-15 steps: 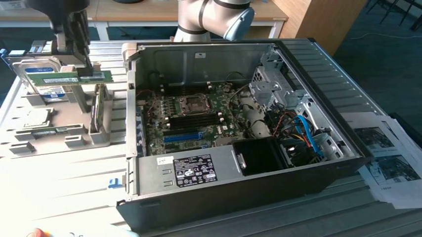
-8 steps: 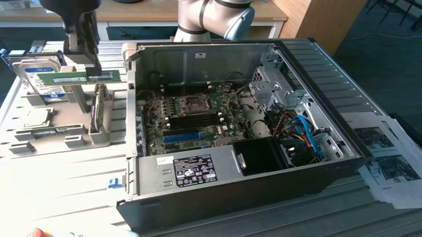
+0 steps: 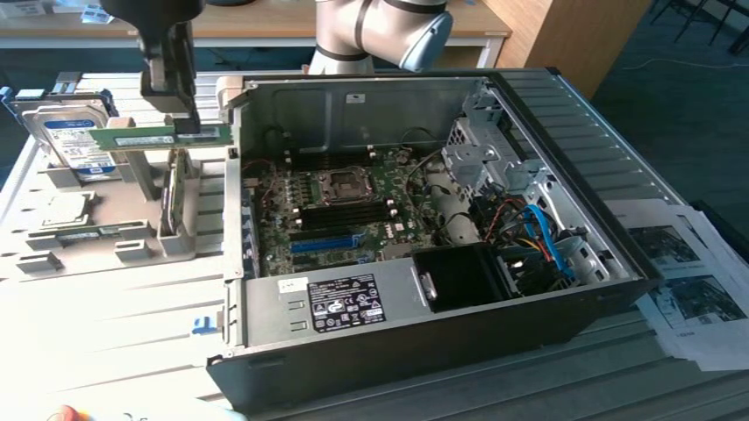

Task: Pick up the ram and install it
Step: 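Pick up the ram and move it above insertion slot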

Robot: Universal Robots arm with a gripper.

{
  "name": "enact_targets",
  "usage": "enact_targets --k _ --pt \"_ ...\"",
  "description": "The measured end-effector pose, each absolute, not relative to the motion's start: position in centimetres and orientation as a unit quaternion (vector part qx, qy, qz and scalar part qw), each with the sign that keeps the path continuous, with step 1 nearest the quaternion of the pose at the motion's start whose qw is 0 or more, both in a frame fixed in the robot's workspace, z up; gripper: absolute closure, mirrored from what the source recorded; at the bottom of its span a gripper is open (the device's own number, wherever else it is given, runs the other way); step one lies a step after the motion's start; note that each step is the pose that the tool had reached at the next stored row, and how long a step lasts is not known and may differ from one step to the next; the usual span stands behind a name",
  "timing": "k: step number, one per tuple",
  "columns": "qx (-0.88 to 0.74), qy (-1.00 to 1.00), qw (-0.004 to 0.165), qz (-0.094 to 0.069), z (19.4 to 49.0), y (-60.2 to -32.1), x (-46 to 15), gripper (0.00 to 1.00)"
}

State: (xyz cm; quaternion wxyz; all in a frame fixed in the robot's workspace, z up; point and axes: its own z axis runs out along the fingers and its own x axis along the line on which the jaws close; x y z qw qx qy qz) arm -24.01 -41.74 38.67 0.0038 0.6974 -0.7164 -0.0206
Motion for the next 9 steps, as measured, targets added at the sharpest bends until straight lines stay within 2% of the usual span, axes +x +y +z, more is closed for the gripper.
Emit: enact_targets --k 9 --pt "0.697 -0.716 0.004 -0.021 38.7 -41.7 -21.5 0.88"
